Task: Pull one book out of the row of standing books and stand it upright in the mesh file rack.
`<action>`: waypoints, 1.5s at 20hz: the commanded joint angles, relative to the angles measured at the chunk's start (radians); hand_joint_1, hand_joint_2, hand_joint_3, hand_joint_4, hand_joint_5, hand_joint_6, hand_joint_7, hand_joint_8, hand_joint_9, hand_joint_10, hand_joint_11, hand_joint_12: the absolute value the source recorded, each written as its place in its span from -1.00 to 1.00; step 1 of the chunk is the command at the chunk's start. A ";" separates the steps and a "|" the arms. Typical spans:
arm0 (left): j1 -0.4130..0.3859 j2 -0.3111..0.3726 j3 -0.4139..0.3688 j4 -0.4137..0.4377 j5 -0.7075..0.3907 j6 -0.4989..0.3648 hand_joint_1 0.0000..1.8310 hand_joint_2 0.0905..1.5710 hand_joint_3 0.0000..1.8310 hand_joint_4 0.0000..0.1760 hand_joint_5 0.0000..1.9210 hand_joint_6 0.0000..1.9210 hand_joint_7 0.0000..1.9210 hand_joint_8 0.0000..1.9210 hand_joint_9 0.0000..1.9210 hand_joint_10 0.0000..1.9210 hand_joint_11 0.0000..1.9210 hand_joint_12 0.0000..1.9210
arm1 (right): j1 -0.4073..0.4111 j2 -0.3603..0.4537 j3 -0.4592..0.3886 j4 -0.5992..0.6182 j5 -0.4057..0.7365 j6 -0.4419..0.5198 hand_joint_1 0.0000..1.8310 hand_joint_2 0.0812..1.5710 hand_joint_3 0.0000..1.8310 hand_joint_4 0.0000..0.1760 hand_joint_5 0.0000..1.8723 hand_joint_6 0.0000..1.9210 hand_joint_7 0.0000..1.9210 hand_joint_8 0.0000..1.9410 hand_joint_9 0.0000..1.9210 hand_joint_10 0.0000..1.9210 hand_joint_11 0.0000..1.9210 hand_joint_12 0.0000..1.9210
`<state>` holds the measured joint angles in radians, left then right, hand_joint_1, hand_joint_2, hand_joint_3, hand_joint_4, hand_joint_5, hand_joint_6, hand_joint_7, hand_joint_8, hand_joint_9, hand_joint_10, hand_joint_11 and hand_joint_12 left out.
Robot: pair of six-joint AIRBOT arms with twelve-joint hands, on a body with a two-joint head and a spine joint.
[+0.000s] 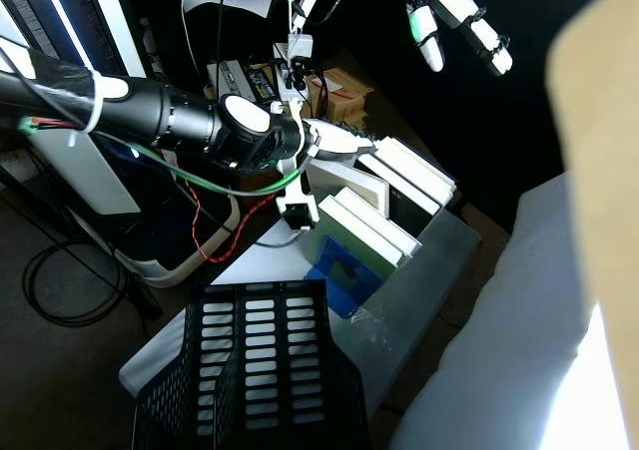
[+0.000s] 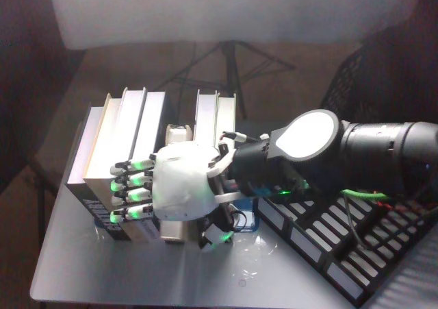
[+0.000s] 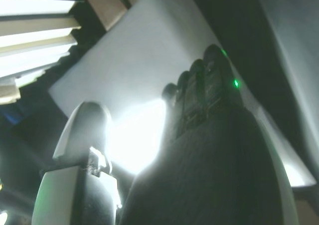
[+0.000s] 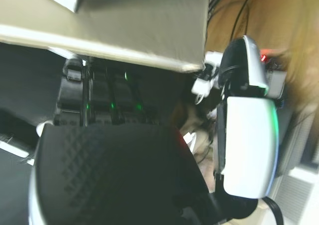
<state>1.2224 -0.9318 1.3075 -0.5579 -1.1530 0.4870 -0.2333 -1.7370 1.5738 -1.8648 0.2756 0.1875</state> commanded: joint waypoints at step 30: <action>-0.002 0.007 0.003 -0.020 -0.136 -0.010 -0.42 0.79 -1.00 -0.53 -0.93 -1.00 -1.00 -1.00 -1.00 -1.00 -1.00 -1.00 | -0.062 -0.014 0.023 -0.085 -0.045 0.064 0.50 0.39 -1.00 -1.00 -0.03 0.16 0.07 -0.15 -0.08 0.34 -0.39 0.82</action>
<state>1.2224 -0.9310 1.3075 -0.5507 -1.1614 0.4805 -0.2474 -1.7611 1.5776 -1.9190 0.2607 0.2211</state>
